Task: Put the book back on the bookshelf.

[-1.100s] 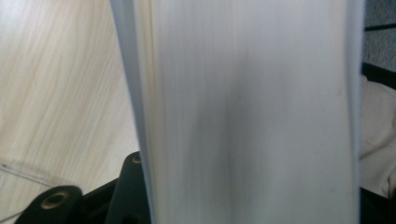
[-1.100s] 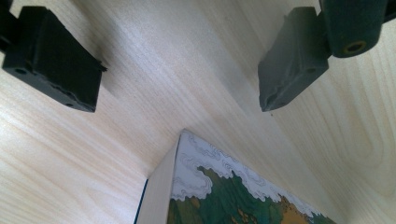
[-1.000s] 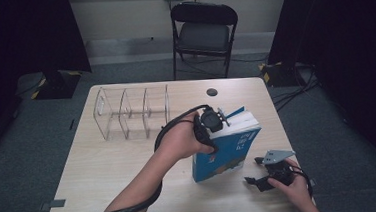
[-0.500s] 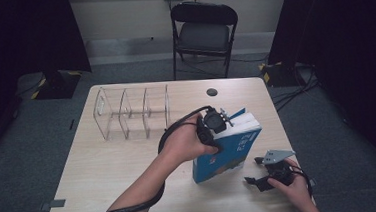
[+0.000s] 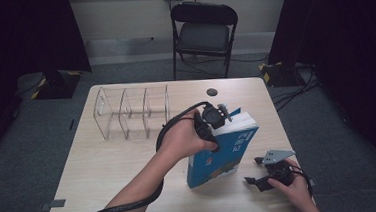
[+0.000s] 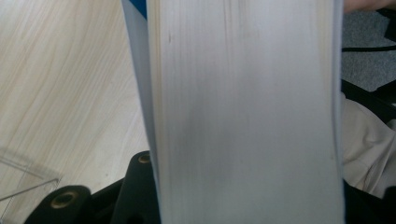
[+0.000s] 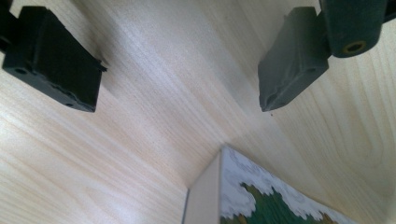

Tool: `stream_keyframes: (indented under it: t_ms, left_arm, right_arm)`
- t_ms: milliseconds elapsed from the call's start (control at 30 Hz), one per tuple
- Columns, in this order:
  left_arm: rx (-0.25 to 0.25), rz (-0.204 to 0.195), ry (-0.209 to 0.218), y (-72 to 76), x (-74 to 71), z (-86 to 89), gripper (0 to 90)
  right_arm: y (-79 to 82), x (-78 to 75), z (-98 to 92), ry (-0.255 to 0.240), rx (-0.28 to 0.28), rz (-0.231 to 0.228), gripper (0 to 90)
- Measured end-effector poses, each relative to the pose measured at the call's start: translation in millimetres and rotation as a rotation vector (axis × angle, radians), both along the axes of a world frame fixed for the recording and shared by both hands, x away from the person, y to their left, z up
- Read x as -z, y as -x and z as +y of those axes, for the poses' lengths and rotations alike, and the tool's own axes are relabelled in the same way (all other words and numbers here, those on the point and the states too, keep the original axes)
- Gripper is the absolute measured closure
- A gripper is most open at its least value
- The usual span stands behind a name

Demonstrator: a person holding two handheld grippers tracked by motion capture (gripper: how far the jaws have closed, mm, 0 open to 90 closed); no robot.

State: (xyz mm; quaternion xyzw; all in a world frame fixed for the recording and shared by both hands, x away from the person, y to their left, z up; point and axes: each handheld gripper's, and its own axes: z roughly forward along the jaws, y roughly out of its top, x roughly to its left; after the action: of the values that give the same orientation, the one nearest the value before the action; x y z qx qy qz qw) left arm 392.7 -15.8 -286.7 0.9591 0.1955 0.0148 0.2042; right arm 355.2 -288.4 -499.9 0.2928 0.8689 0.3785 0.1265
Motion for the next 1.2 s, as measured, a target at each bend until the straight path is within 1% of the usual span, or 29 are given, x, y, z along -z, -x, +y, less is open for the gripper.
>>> stream_keyframes:
  t_ms: [133, 167, 200, 233, 300, 367, 433, 467, 533, 567, 600, 767, 933, 1000, 1067, 1100, 1200]
  left_arm:
    - [-0.014, 0.002, -0.002, -1.9, -1.8, 7.9, 61.6]
    - [-0.026, 0.006, 0.002, -1.9, -2.3, 10.3, 61.6]
    - [-0.03, 0.001, 0.0, -1.9, -2.7, 12.8, 61.6]
    - [-0.041, 0.006, 0.0, -2.5, -4.0, 16.5, 61.6]
    - [-0.048, 0.008, -0.002, -3.3, -5.0, 19.7, 61.6]
    - [-0.076, 0.015, -0.008, -4.7, -7.0, 26.2, 61.6]
    - [-0.091, 0.02, -0.009, -6.3, -7.5, 31.1, 61.6]
    - [-0.091, 0.02, -0.009, -6.3, -7.5, 31.1, 61.6]
    - [-0.112, 0.027, -0.01, -8.5, -7.8, 37.3, 61.6]
    - [-0.132, 0.031, -0.009, -9.1, -8.0, 40.7, 61.7]
    - [-0.142, 0.034, -0.01, -9.7, -8.3, 43.3, 61.7]
    - [-0.173, 0.036, -0.017, -11.1, -10.3, 56.2, 61.6]
    - [-0.189, 0.033, -0.021, -11.8, -14.6, 65.6, 61.7]
    - [-0.216, 0.039, -0.01, -12.7, -17.3, 72.9, 61.7]
    - [-0.223, 0.033, -0.013, -13.2, -19.1, 78.0, 61.7]
    - [-0.234, 0.036, -0.008, -13.6, -19.6, 80.5, 61.7]
    - [-0.257, 0.031, -0.008, -14.1, -21.4, 87.5, 61.7]
  right_arm:
    - [0.0, 0.0, -0.1, 0.001, -0.001, 0.0, 12.8]
    - [0.0, 0.0, -0.1, 0.001, -0.001, 0.0, 12.8]
    - [0.0, 0.0, -0.1, 0.001, -0.001, 0.0, 12.9]
    - [0.0, 0.0, -0.1, 0.001, -0.001, 0.0, 12.9]
    - [0.0, 0.0, -0.1, 0.001, -0.001, 0.0, 12.9]
    - [0.0, 0.0, -0.1, 0.001, 0.0, 0.0, 12.8]
    - [0.0, -0.1, -0.1, 0.001, -0.001, 0.0, 12.8]
    - [0.0, -0.1, -0.1, 0.001, -0.001, 0.0, 12.8]
    - [0.0, -0.1, -0.1, 0.001, 0.0, 0.0, 12.9]
    - [0.0, -0.1, -0.1, 0.001, 0.0, 0.0, 12.8]
    - [0.0, -0.1, -0.1, 0.001, -0.001, 0.0, 12.9]
    - [-0.1, 0.0, -0.3, 0.001, -0.003, 0.0, 12.9]
    - [-0.1, 0.0, -0.2, 0.001, -0.002, 0.0, 12.9]
    - [-0.2, -0.1, -0.4, 0.0, -0.005, 0.003, 12.9]
    - [-0.2, -0.1, -0.4, 0.0, -0.006, 0.003, 12.9]
    - [-0.1, -0.2, -0.4, -0.001, -0.005, 0.005, 12.9]
    - [-0.1, -0.1, -0.4, -0.001, -0.005, 0.005, 12.9]
